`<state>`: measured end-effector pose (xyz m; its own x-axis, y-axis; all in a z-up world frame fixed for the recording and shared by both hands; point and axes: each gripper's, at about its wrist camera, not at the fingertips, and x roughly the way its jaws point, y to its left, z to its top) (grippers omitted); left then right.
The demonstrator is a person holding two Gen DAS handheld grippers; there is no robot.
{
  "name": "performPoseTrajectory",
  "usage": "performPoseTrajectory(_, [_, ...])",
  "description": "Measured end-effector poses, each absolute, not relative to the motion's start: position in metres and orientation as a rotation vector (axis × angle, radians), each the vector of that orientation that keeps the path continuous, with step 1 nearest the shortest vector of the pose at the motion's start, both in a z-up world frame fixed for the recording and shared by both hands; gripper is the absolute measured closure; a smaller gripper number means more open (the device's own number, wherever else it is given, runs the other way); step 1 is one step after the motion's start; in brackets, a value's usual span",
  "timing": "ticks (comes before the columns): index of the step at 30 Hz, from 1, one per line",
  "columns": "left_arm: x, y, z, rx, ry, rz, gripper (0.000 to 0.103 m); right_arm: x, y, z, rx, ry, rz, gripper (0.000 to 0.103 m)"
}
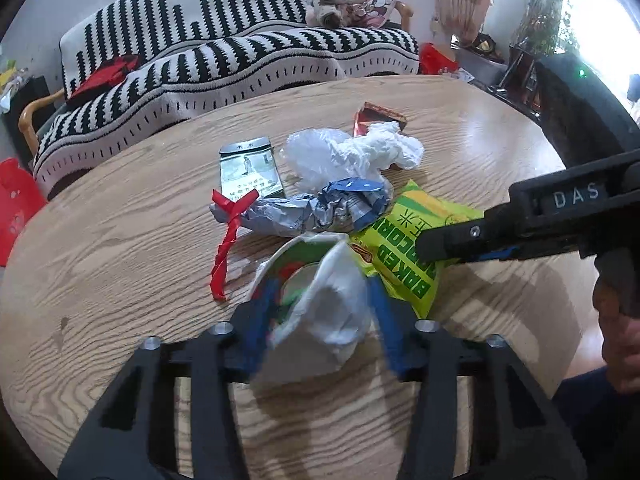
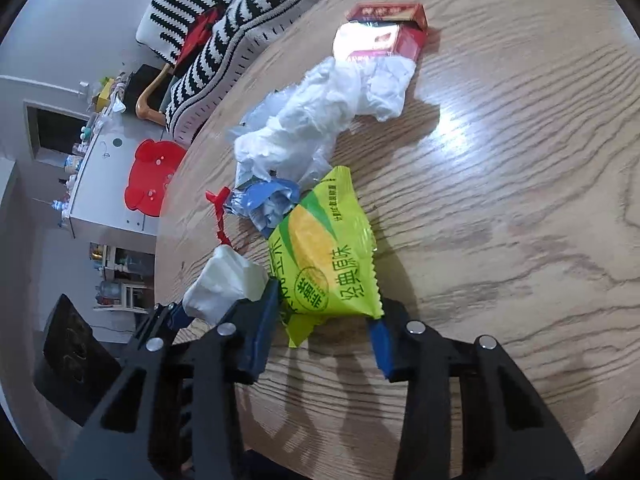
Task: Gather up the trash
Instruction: 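Grasp the white plastic bag with the left tool while the right tool grasps the yellow snack bag, then carry white bag and yellow snack bag over the bin and open both tools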
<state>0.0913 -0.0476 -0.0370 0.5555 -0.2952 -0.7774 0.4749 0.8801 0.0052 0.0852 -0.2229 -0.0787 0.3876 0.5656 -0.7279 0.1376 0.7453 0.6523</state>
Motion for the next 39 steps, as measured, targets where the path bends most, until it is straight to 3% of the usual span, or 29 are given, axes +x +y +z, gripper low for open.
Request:
performPoseTrajectory(4, [0.079, -0.044, -0.023, 0.199, 0.863, -0.478, 0.089, 0.072, -0.227, -0.062, 0.704, 1.121, 0.319, 0.067])
performPoseTrajectory(7, [0.071, -0.041, -0.016, 0.172, 0.866, -0.488, 0.095, 0.059, -0.228, -0.053, 0.688, 1.097, 0.325, 0.068])
performPoseTrajectory(23, [0.008, -0.03, 0.013, 0.111, 0.859, -0.467, 0.097, -0.004, -0.23, -0.019, 0.583, 1.024, 0.362, 0.069])
performPoseTrajectory(31, [-0.032, -0.025, 0.017, 0.085, 0.862, -0.484, 0.097, -0.051, -0.214, 0.001, 0.354, 0.979, 0.369, 0.069])
performPoseTrajectory(39, [-0.077, -0.028, -0.006, 0.125, 0.947, -0.551, 0.097, -0.119, -0.198, -0.018, 0.217, 1.013, 0.409, 0.069])
